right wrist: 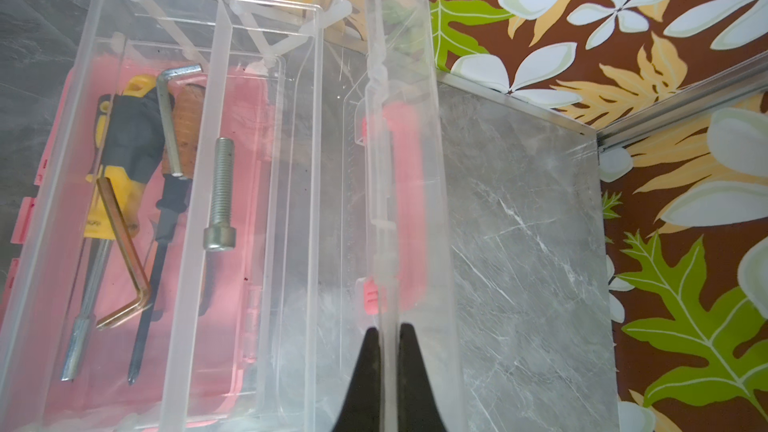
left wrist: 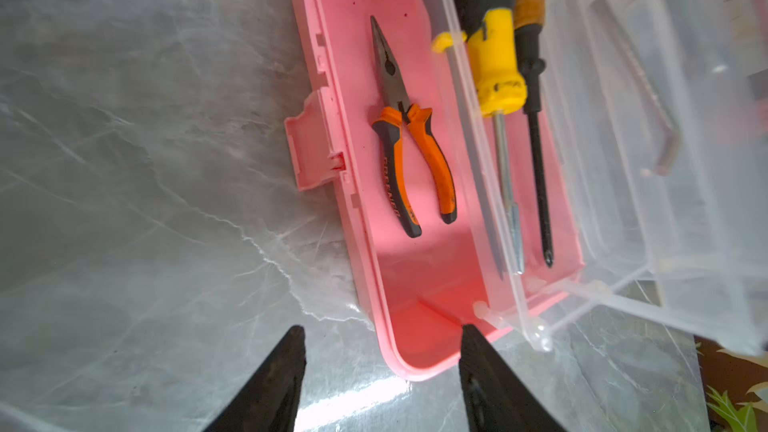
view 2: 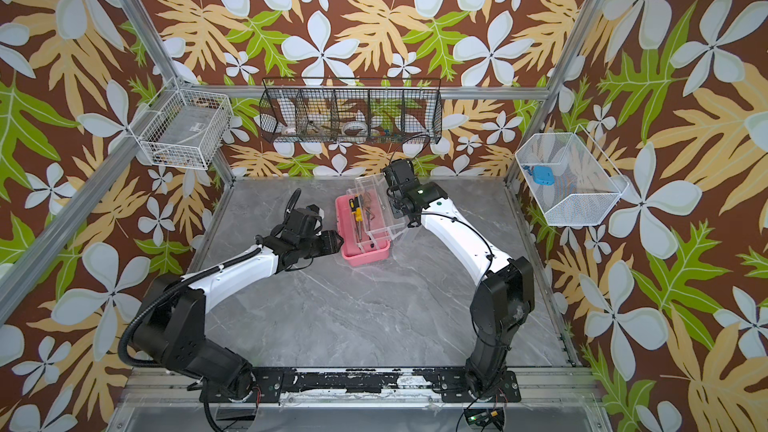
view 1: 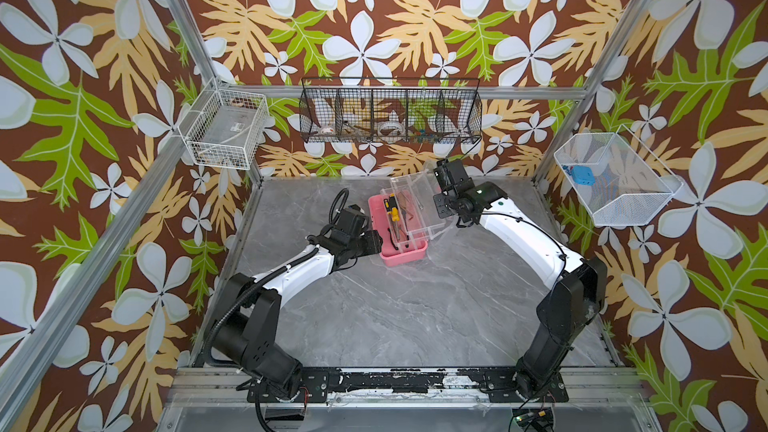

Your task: Pack the tool kit

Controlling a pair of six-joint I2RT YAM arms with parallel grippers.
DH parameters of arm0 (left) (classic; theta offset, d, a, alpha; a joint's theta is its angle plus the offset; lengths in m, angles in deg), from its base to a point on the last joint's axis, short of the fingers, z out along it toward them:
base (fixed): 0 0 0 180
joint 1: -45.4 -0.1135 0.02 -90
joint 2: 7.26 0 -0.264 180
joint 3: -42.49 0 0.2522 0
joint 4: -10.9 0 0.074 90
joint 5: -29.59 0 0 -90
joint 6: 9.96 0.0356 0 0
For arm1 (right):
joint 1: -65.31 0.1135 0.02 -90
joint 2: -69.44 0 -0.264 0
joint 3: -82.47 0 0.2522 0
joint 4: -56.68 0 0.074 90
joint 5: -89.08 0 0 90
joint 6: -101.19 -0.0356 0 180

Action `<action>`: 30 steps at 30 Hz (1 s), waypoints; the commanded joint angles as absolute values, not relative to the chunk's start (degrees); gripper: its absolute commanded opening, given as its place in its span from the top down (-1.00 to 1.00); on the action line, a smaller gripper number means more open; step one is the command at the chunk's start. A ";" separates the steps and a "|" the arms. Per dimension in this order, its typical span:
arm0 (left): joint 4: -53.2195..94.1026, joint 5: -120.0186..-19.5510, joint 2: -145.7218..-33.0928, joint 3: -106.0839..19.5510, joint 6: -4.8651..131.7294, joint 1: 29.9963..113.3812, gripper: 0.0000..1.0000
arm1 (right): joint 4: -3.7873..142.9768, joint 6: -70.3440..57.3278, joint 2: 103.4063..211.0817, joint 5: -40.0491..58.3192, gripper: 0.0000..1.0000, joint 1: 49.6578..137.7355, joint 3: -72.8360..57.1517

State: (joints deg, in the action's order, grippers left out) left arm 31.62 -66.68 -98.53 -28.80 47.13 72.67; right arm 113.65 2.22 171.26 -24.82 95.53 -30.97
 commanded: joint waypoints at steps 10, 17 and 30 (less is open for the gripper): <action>23.89 -70.06 -106.90 -31.30 44.35 72.56 0.56 | 110.79 4.53 170.34 -32.83 1.00 100.00 -31.17; 23.17 -70.52 -109.09 -31.79 43.76 72.58 0.68 | 110.95 3.88 170.82 -34.39 1.00 106.92 -31.44; 23.42 -70.41 -110.93 -33.09 43.92 72.56 0.68 | 111.10 -1.79 171.28 -29.32 0.95 112.95 -28.36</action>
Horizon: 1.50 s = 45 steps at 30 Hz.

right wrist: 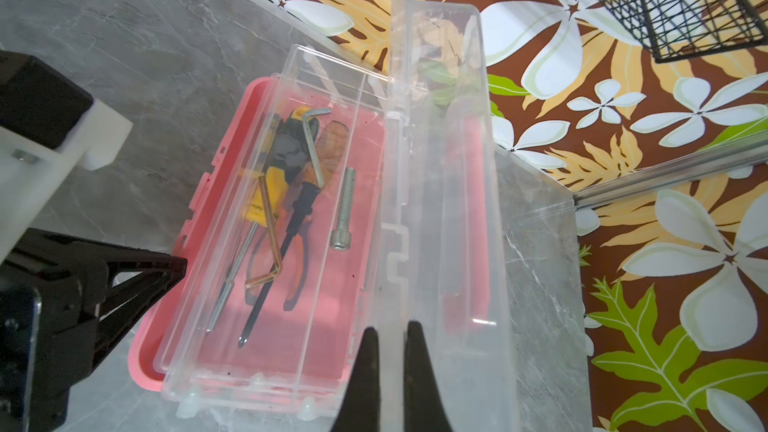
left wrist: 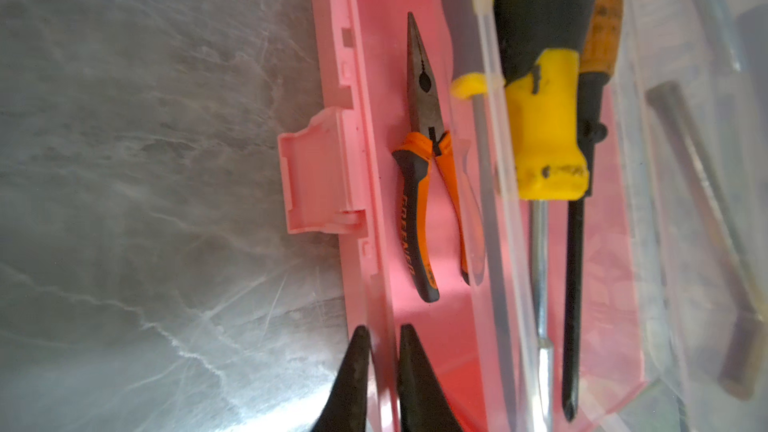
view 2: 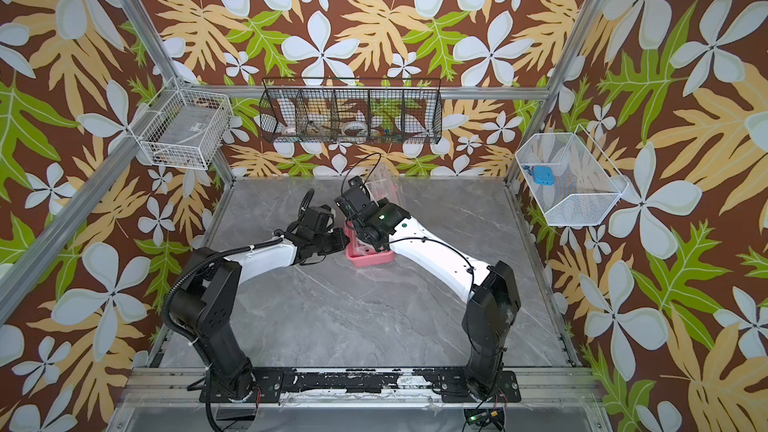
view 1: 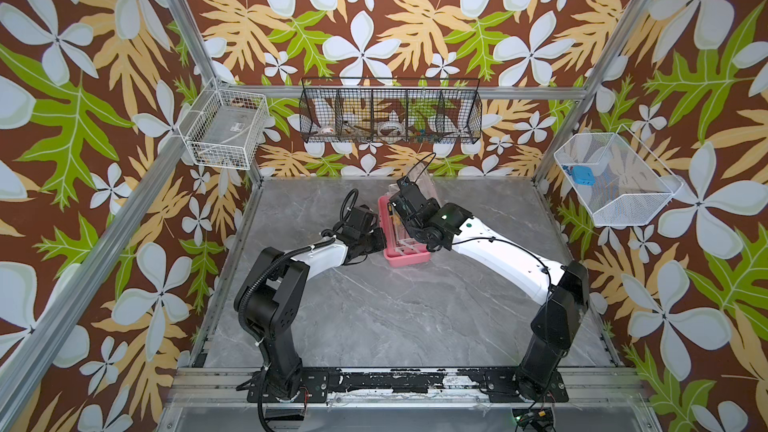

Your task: Pack the tool kit

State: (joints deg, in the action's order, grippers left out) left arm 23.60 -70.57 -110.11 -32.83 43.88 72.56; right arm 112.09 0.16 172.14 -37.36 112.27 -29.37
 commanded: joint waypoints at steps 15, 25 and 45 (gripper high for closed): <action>23.69 -70.39 -111.28 -33.25 43.92 72.56 0.69 | 102.99 -4.90 167.74 -10.28 0.39 113.03 -22.00; 28.31 -68.69 -105.39 -32.21 41.82 72.60 0.74 | 105.60 -5.98 163.93 -3.15 -0.33 107.57 -27.33; 25.50 -67.94 -91.85 -23.84 38.61 72.38 0.47 | 112.01 -1.41 178.37 -16.03 -0.39 109.61 -33.08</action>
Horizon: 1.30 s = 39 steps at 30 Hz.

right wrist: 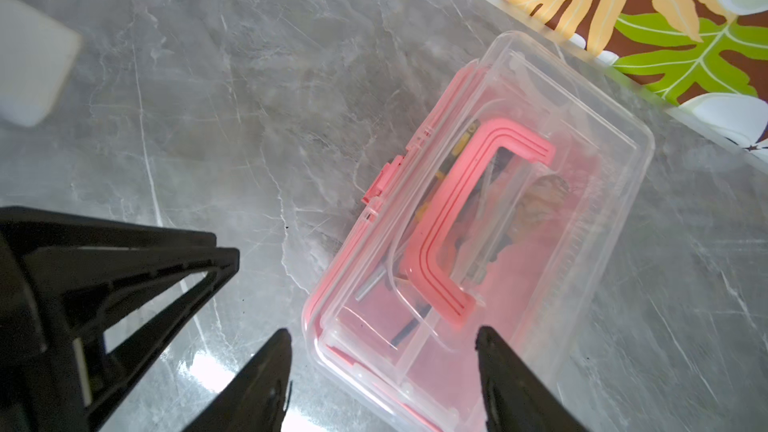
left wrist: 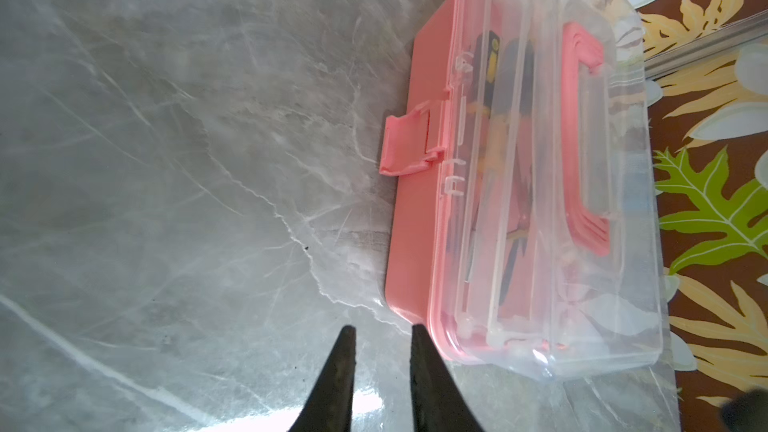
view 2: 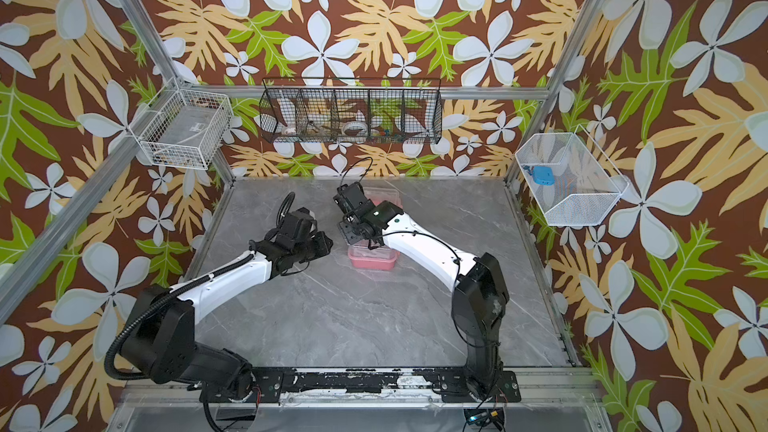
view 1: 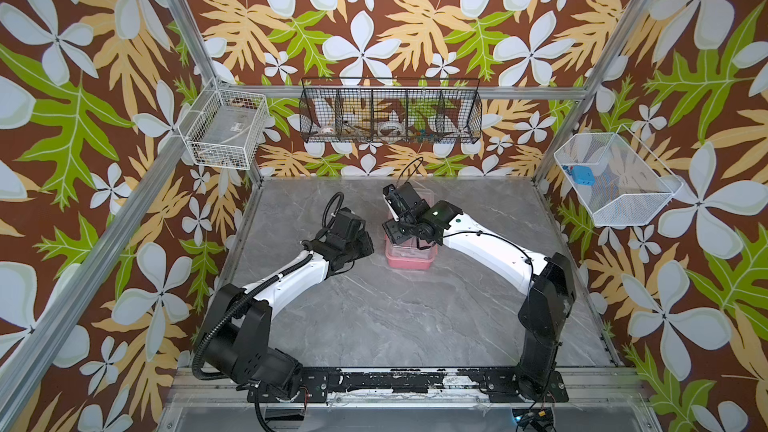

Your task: Pack the tool kit

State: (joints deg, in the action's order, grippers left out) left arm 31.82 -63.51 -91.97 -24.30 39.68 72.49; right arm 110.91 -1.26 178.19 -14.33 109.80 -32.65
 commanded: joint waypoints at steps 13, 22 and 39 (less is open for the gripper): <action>19.04 -73.21 -101.70 -28.47 34.16 82.32 0.48 | 112.52 -3.78 175.92 -5.11 -0.70 95.42 -30.46; 20.93 -74.39 -101.37 -30.91 33.78 88.09 0.51 | 111.88 2.07 177.79 -4.68 -0.99 91.34 -29.46; 3.00 -81.27 -94.18 -14.60 28.46 68.63 -0.28 | 108.48 3.35 184.84 -2.35 -0.95 90.81 -29.16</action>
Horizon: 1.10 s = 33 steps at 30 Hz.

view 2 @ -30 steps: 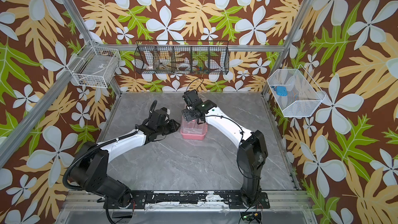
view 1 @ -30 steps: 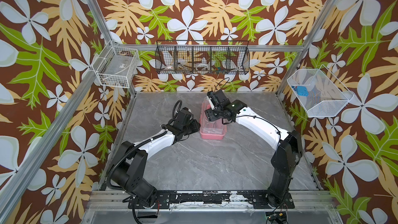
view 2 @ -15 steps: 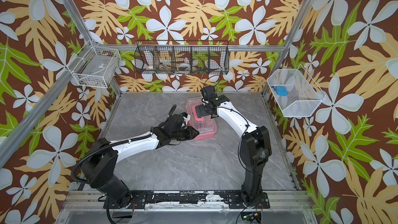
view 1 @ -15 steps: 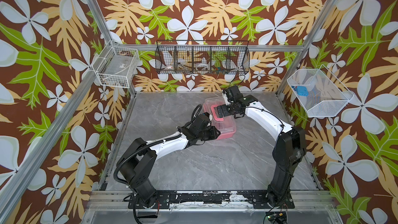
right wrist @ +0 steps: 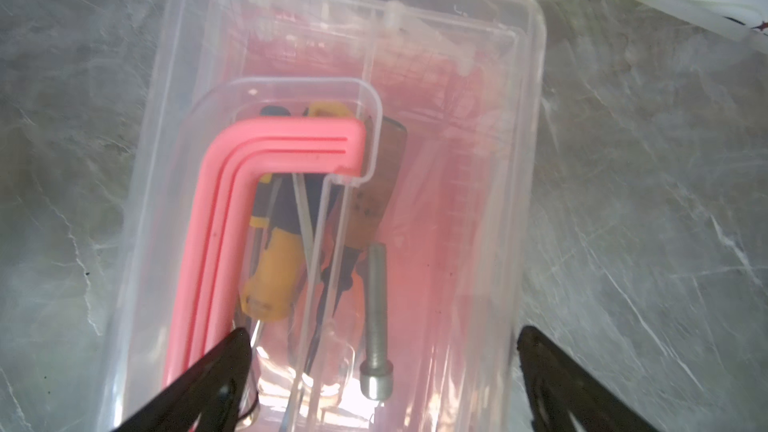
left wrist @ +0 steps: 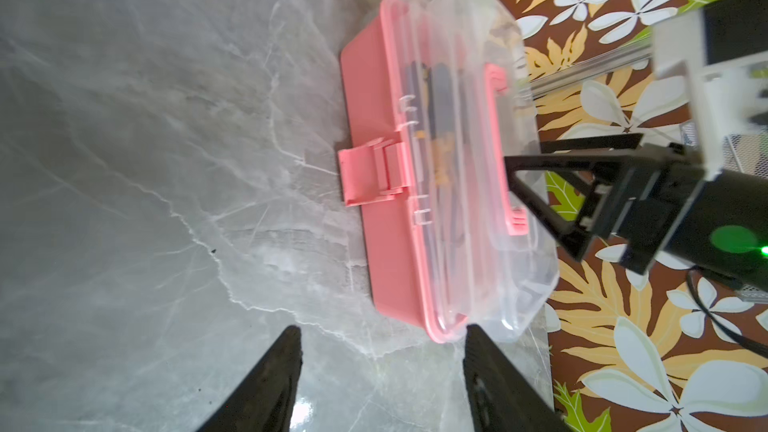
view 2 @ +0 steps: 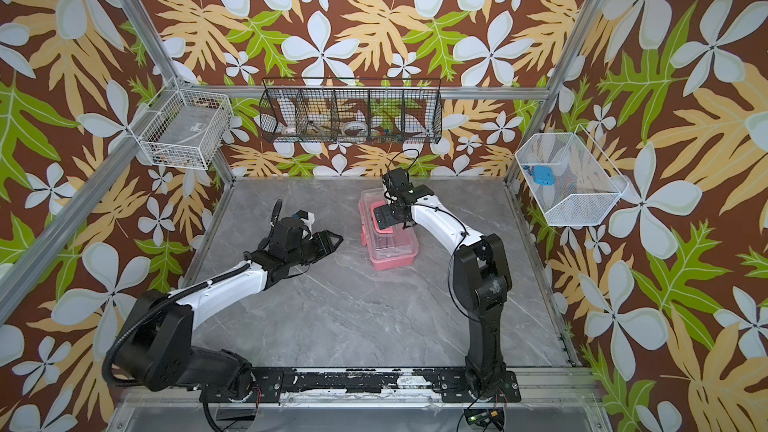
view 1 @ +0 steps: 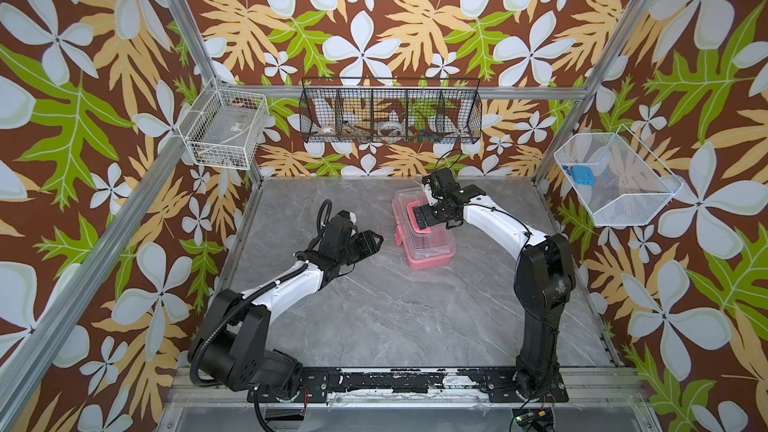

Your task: Pack the tool kit

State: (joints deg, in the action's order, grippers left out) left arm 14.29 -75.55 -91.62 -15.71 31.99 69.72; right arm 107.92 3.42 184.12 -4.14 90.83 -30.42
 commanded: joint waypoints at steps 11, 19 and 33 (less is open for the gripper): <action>-26.70 -89.74 -113.56 -16.33 11.26 67.73 -0.42 | 106.37 1.61 183.61 -4.07 -0.71 89.20 -20.79; -31.89 -91.19 -118.61 -17.33 7.55 67.55 -0.42 | 106.46 1.32 183.90 1.13 -0.17 84.37 -19.29; -34.01 -92.83 -123.95 -21.28 5.70 67.70 -0.58 | 103.24 2.06 186.74 18.10 -0.01 77.12 -16.39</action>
